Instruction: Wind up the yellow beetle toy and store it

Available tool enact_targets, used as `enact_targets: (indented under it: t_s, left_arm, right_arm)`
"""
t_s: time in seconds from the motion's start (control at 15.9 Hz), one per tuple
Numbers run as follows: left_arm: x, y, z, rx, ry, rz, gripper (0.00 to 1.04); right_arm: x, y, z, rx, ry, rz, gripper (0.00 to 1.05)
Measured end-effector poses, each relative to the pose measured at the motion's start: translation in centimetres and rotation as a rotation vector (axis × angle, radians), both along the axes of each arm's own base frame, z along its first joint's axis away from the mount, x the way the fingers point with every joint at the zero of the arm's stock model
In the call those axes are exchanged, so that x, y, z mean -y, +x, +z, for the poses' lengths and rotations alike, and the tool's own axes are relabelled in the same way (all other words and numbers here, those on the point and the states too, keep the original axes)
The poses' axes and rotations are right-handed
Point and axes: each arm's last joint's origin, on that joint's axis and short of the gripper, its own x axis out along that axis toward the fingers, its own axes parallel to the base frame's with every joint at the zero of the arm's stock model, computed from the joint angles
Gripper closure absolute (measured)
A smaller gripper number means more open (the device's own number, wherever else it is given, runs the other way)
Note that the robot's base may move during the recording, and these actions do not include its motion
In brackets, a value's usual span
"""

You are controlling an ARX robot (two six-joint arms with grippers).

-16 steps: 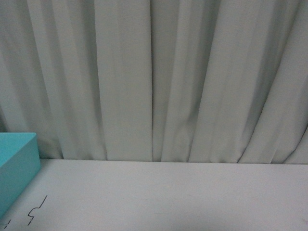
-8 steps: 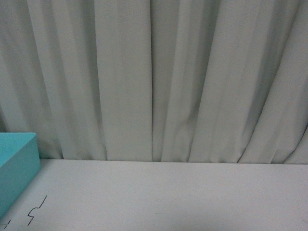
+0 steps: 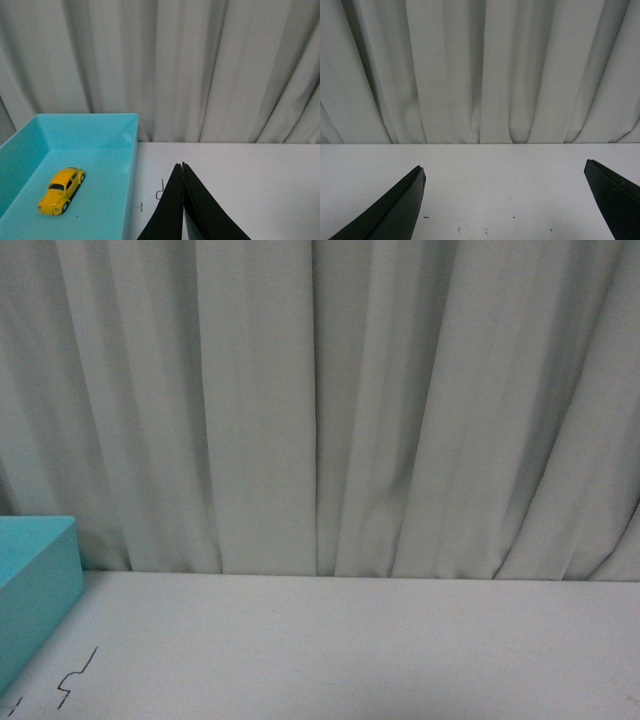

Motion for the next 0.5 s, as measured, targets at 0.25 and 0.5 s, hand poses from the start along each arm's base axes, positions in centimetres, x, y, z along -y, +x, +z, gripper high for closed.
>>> enact_targets:
  t_s: [0.25,0.5]
  left_arm:
    - [0.00,0.00,0.00,0.000,-0.001,0.000,0.71]
    - [0.00,0.00,0.00,0.000,-0.001,0.000,0.21]
  right_arm:
    - [0.00,0.00,0.00,0.000,0.000,0.000,0.07]
    - [0.00,0.00,0.00,0.000,0.000,0.000,0.07]
